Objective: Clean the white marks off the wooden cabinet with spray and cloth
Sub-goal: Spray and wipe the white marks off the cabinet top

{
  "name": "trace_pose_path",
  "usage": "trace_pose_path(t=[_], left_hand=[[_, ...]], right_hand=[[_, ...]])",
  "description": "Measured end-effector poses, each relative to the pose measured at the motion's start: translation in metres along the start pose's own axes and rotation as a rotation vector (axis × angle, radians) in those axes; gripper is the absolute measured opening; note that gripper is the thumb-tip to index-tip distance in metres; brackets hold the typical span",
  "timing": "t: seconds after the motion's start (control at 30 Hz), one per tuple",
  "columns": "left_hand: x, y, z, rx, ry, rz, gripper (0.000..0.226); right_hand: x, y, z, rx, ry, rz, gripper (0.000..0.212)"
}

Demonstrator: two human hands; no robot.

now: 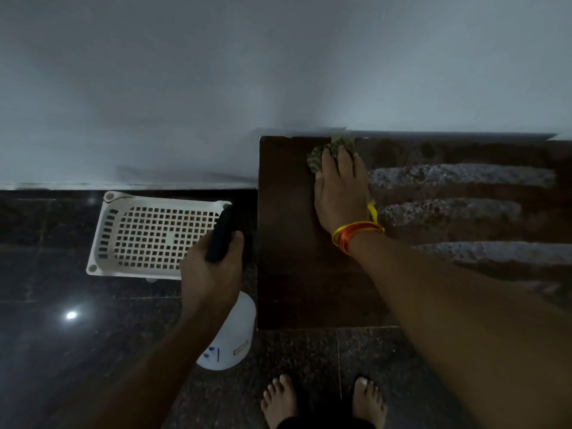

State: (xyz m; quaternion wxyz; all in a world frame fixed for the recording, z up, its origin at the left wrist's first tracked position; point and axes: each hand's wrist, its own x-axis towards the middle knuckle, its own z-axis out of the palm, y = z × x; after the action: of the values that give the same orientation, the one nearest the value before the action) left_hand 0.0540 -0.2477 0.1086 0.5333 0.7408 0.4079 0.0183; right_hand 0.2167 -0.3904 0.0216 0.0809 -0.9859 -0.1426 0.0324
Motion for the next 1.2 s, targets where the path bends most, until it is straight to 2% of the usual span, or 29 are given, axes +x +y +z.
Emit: trace_pose_path(t=[0.3, 0.43, 0.57, 0.67, 0.8, 0.87, 1.07, 1.2], left_hand=[[-0.035, 0.006, 0.001, -0.045, 0.019, -0.056, 0.022], [-0.050, 0.001, 0.003, -0.029, 0.023, -0.026, 0.019], [-0.061, -0.005, 0.001, -0.011, 0.037, -0.032, 0.017], [-0.073, -0.006, 0.000, -0.011, 0.053, -0.045, 0.020], [-0.081, -0.005, -0.001, 0.001, 0.075, -0.031, 0.022], [-0.084, -0.004, 0.002, -0.004, 0.067, -0.023, 0.022], [-0.094, -0.002, 0.017, -0.026, 0.027, -0.013, 0.026], [-0.101, -0.002, 0.033, -0.038, 0.014, -0.033, 0.023]], right_hand=[[-0.122, 0.000, -0.002, 0.054, -0.005, -0.021, 0.049], [-0.120, 0.005, -0.001, 0.015, 0.027, -0.077, 0.049], [-0.127, -0.008, -0.003, 0.055, 0.020, 0.008, 0.049], [-0.159, -0.023, -0.002, 0.022, -0.017, -0.111, 0.047], [-0.179, -0.028, 0.001, 0.043, -0.023, -0.166, 0.046], [-0.179, -0.017, 0.001, 0.027, -0.052, -0.198, 0.046], [-0.197, 0.043, -0.014, -0.035, -0.085, -0.106, 0.051], [-0.180, 0.046, -0.010, -0.027, -0.055, -0.082, 0.049]])
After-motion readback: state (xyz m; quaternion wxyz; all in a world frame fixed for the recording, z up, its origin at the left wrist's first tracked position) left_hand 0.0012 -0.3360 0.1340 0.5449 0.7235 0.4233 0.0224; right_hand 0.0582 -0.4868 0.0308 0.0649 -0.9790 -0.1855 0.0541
